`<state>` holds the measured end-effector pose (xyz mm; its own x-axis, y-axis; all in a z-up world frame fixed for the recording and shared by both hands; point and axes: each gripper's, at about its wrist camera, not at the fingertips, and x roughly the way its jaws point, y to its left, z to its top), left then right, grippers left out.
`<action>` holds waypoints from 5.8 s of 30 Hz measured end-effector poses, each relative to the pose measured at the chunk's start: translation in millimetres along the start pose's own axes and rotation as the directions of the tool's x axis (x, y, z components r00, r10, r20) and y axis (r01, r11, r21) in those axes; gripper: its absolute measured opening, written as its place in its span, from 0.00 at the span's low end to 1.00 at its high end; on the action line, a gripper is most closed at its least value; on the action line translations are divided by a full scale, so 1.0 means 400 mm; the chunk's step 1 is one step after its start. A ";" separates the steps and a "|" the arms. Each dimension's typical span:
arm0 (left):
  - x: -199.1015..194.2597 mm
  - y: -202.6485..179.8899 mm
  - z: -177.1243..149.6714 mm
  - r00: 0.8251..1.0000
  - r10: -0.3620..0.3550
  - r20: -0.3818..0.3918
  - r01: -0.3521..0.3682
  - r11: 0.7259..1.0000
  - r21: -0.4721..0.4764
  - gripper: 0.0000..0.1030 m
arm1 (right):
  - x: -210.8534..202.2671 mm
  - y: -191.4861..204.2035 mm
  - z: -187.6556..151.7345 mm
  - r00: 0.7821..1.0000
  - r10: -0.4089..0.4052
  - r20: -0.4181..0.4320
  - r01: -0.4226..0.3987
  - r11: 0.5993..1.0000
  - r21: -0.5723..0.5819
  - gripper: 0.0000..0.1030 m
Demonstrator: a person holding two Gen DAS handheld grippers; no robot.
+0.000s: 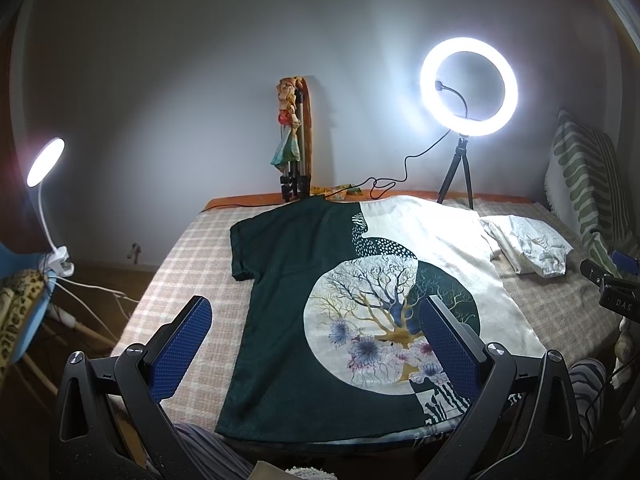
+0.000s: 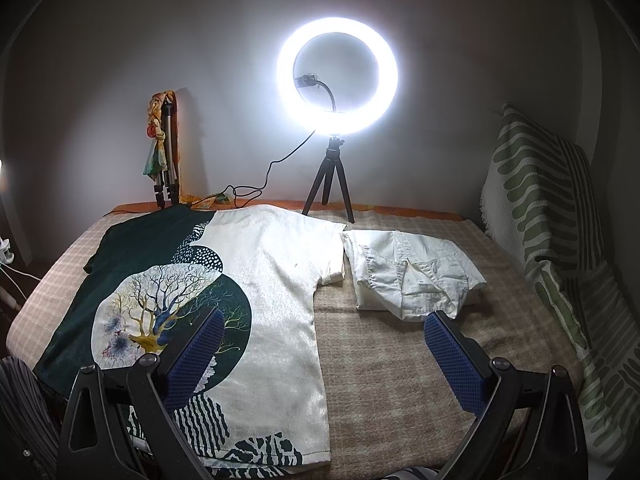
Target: Fold small clothes
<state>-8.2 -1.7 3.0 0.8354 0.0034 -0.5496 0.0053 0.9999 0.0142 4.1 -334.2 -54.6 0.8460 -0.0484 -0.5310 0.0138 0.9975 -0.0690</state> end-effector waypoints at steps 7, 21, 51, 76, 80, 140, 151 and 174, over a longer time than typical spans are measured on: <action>0.014 0.005 -0.006 1.000 -0.001 -0.011 0.001 1.000 0.003 1.00 | 0.001 0.003 0.001 1.000 0.000 0.000 0.000 1.000 -0.001 0.99; 0.059 0.061 -0.023 0.997 0.024 -0.069 -0.026 0.999 -0.023 1.00 | 0.030 0.051 0.054 0.999 0.028 0.027 -0.026 0.999 -0.046 0.99; 0.252 0.285 -0.279 0.919 -0.194 -0.343 0.082 0.945 -0.316 0.38 | 0.376 0.720 0.321 0.853 0.482 -0.198 -0.518 0.829 -0.212 0.87; 0.350 0.342 -0.318 0.884 -0.229 -0.406 0.074 0.929 -0.363 0.38 | 0.846 1.252 0.306 0.700 0.443 -0.560 -0.580 0.811 -0.083 0.82; 0.353 0.346 -0.318 0.887 -0.238 -0.396 0.083 0.926 -0.370 0.38 | 0.886 1.320 0.289 0.716 0.398 -0.574 -0.558 0.820 -0.128 0.82; 0.332 0.108 -0.235 0.850 -0.433 -0.298 0.369 0.896 -0.249 0.02 | 0.955 0.805 0.421 0.818 0.377 -0.434 -0.451 0.889 -0.079 0.00; 0.370 -0.010 -0.245 0.807 -0.470 -0.358 0.436 0.882 -0.177 0.02 | 1.049 0.654 0.357 0.823 0.339 -0.456 -0.391 0.920 -0.023 0.00; 0.261 0.057 -0.227 0.830 -0.454 -0.324 0.437 0.890 -0.129 0.40 | 0.938 0.542 0.340 0.888 0.273 -0.371 -0.337 0.934 -0.118 0.32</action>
<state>29.1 22.7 -129.9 0.5126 -0.4468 -0.7332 0.2987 0.8934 -0.3356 397.1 -129.1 -154.0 0.5569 0.2109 -0.8034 -0.3355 0.9419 0.0147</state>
